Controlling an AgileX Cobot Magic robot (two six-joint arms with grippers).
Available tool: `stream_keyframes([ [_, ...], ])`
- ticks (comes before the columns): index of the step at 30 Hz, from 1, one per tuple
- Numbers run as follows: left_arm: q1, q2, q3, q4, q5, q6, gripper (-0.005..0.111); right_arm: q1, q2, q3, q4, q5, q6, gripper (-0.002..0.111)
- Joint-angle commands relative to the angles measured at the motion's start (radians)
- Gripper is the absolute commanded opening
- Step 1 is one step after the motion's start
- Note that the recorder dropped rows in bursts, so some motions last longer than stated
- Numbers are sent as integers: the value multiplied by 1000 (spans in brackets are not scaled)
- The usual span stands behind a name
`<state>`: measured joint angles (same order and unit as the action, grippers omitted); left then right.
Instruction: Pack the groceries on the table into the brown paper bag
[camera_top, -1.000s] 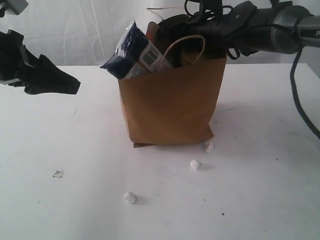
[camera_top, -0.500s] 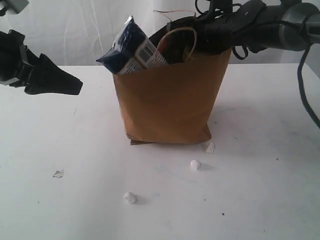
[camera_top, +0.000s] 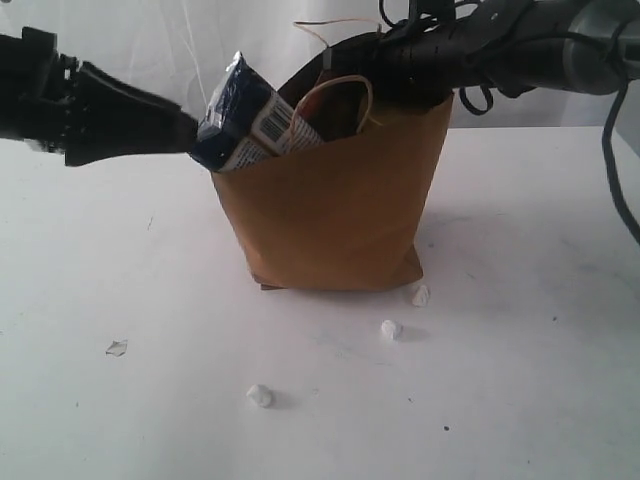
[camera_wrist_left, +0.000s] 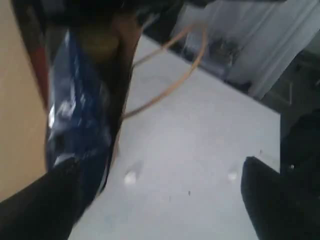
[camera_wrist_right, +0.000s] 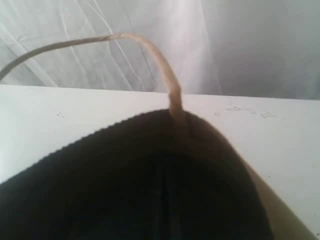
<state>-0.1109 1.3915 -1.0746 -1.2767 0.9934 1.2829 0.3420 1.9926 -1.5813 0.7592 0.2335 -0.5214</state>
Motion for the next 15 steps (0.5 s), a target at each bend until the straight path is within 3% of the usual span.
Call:
stream_keyframes([
  [1,-58,-5,63,-134,-89,180,86,4,25,20,-26,167,-3,0],
  [4,-72,-5,112,-175,-193,331,86,4,25,20,-38,167,-3,0],
  [8,-144,43,139,-419,-340,684,86,4,25,20,-38,181,-3,0],
  [11,-172,101,139,-452,-332,724,86,4,25,20,-38,199,-3,0],
  [13,-182,121,139,-468,-324,724,74,4,22,20,-38,198,-3,0],
  [14,-182,121,134,-468,-324,719,56,4,22,20,-38,198,-3,0],
  [15,-182,121,129,-468,-324,717,44,4,22,20,-38,198,-3,0],
])
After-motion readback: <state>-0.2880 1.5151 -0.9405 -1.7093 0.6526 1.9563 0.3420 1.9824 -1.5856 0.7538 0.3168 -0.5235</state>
